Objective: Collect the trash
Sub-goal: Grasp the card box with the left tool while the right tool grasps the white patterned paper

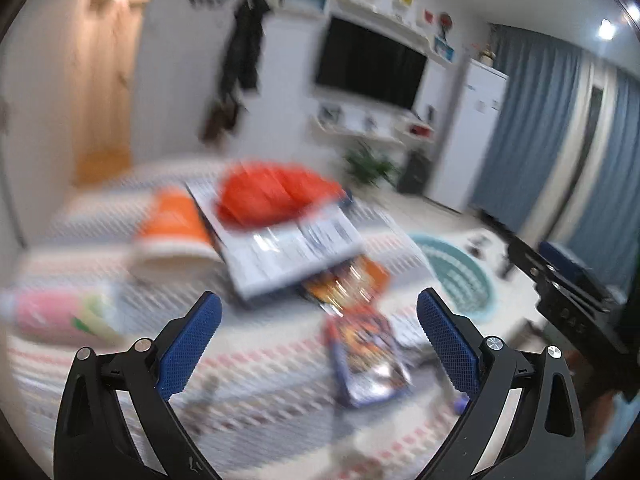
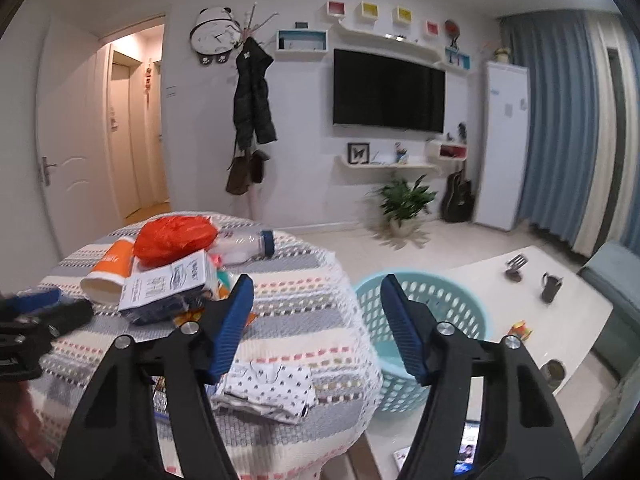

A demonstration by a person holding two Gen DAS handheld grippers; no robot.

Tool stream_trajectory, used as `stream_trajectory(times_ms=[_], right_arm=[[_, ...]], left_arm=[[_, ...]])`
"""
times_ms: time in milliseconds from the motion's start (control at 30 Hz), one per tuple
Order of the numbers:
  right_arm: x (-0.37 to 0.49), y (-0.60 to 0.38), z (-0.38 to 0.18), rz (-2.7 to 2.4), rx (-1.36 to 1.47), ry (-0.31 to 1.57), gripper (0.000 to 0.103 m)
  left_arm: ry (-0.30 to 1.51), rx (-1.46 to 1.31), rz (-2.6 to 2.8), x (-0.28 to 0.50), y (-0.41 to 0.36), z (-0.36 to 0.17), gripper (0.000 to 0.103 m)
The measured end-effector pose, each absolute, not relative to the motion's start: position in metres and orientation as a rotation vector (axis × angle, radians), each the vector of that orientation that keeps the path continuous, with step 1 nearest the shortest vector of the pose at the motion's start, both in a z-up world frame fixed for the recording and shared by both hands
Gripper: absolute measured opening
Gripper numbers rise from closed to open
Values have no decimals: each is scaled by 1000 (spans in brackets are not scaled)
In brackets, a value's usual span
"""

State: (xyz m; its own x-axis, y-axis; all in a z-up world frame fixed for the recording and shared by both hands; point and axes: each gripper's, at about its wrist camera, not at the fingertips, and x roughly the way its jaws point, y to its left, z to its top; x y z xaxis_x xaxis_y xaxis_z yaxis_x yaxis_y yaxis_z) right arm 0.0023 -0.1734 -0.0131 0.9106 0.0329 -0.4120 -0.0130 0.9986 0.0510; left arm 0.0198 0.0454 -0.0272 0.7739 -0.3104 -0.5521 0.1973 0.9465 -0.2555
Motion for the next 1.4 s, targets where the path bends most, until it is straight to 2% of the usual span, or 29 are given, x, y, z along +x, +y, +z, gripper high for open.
stream_trajectory(times_ms=[100,567,767,833,1233,1400], right_arm=[[0,-178,-19,25,49,433,61],[7,-196,-45,70,81,516,61],[10,-201,-57,166,82,579,61],[10,-196,-60,183,58,594,63],[18,-152,-89,306,-71,673,73],[29,-138,-100,313,-127,702,73]], left_arm=[[695,-192,-298,27,37,-46,83],[909,-35,-291,51,-18,-98,83],[891,52,-237,62,-24,-96,71],[888,56,-228,61,-21,-95,61],[828,-34,-185,42,24,-70,60],[795,-44,-188,35,30,-61,60]])
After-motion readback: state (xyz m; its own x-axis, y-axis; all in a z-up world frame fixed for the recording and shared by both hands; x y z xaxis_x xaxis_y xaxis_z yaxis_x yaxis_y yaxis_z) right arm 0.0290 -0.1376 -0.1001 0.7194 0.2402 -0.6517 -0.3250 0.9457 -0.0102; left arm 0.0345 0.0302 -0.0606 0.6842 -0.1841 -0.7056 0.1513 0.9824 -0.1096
